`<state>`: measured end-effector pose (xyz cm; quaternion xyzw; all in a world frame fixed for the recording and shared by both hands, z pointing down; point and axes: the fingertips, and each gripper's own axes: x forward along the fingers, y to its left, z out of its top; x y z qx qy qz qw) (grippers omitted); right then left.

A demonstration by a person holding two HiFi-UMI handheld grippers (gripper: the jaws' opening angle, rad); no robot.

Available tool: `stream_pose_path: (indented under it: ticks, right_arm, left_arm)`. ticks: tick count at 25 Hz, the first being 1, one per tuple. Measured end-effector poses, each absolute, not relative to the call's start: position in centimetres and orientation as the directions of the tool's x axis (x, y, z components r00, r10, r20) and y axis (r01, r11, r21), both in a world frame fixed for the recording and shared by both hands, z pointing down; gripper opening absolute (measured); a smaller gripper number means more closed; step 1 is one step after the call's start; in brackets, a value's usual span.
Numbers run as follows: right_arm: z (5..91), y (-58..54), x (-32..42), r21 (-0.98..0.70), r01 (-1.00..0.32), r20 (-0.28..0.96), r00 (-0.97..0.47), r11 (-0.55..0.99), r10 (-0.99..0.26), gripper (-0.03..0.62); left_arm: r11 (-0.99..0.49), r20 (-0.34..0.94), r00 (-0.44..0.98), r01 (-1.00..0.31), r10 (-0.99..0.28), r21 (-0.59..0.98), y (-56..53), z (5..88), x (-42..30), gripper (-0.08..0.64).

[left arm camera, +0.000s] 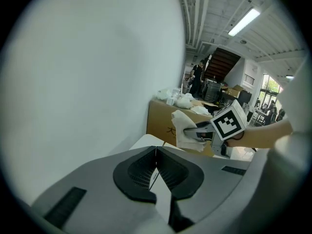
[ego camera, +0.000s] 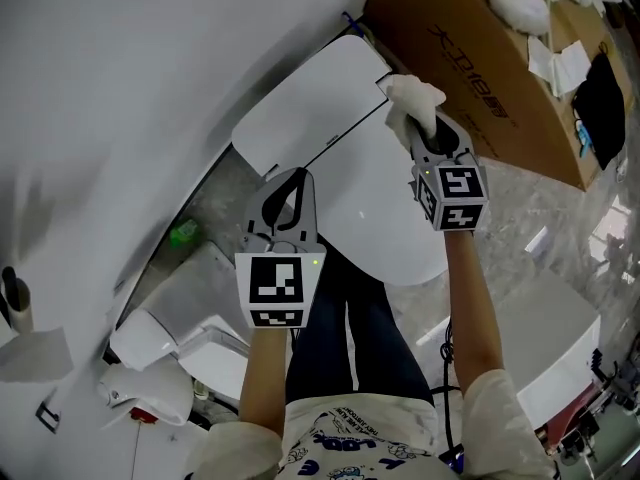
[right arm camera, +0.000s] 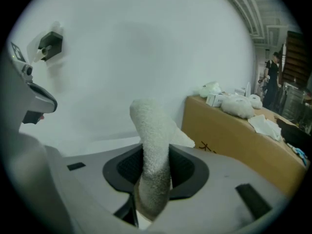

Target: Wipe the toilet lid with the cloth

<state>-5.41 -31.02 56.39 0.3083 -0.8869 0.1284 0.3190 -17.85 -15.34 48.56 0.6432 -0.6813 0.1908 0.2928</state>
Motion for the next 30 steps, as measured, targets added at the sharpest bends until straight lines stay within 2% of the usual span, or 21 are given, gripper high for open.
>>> stream_pose_path:
  ticks: [9, 17, 25, 30]
  right_arm:
    - [64.0, -33.2, -5.9, -0.025, -0.602, 0.717, -0.568, 0.798, -0.405, 0.118]
    - [70.3, -33.9, -7.1, -0.131, -0.641, 0.772, -0.545, 0.756, -0.328, 0.118]
    - [74.9, -33.2, -6.9, -0.079, -0.603, 0.837, -0.473, 0.794, -0.276, 0.118]
    - [75.8, -33.3, -7.0, -0.093, -0.588, 0.844, -0.475, 0.804, -0.25, 0.119]
  left_arm:
    - [0.166, 0.658, -0.051, -0.98, -0.751, 0.113, -15.0, 51.8, -18.9, 0.005]
    - [0.173, 0.655, -0.062, -0.979, -0.753, 0.106, -15.5, 53.1, -19.5, 0.005]
    - [0.192, 0.683, -0.064, -0.975, -0.727, 0.112, -14.1, 54.9, -19.2, 0.005]
    - [0.176, 0.694, -0.051, -0.978, -0.718, 0.11, -13.8, 55.7, -18.4, 0.005]
